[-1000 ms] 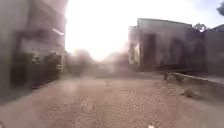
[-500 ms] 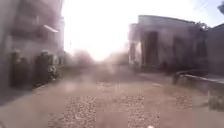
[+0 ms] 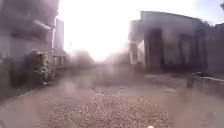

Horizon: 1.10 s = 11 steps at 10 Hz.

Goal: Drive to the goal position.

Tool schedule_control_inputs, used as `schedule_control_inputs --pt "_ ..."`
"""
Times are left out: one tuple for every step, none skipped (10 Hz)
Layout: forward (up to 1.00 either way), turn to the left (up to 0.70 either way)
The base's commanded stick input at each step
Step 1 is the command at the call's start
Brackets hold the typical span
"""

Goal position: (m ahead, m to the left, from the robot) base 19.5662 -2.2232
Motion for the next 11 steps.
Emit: schedule_control_inputs --pt "1.00 0.00" --pt "1.00 0.00" --pt "1.00 0.00" --pt "1.00 0.00" --pt "1.00 0.00" --pt "1.00 0.00" --pt "1.00 0.00" --pt "1.00 0.00" --pt "1.00 0.00" --pt "1.00 0.00" --pt "1.00 0.00"
